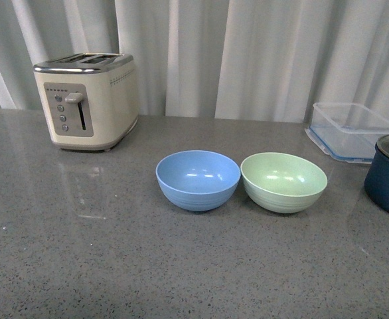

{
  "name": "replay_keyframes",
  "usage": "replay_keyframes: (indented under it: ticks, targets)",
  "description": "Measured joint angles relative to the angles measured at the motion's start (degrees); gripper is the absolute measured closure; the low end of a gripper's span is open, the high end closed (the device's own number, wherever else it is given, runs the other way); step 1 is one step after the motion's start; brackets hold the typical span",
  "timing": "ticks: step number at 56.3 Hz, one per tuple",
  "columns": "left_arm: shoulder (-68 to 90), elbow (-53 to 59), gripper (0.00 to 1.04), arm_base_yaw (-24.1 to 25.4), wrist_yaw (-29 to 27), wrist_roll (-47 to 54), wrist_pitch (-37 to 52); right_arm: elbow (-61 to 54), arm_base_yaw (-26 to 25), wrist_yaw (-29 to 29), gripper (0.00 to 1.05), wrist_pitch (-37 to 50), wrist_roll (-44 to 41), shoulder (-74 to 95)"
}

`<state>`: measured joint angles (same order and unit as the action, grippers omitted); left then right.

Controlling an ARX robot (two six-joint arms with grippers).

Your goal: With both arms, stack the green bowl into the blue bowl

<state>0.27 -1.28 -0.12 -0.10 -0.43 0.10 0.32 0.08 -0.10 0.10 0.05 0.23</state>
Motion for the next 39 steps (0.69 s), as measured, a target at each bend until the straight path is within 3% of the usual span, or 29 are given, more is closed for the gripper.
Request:
replay_keyframes:
  ticks: [9,30,37,39]
  targets:
    - [0.0,0.0,0.97,0.0,0.0,0.0,0.0,0.0,0.0,0.0,0.1,0.0,0.0,0.0]
    - [0.0,0.0,0.35,0.0,0.0,0.0,-0.1,0.0,0.0,0.0,0.1,0.0,0.0,0.0]
    - [0.0,0.0,0.06,0.0,0.0,0.0,-0.1,0.0,0.0,0.0,0.1,0.0,0.0,0.0]
    - [0.0,0.0,0.05,0.0,0.0,0.1,-0.1,0.0,0.0,0.0,0.1,0.0,0.0,0.0]
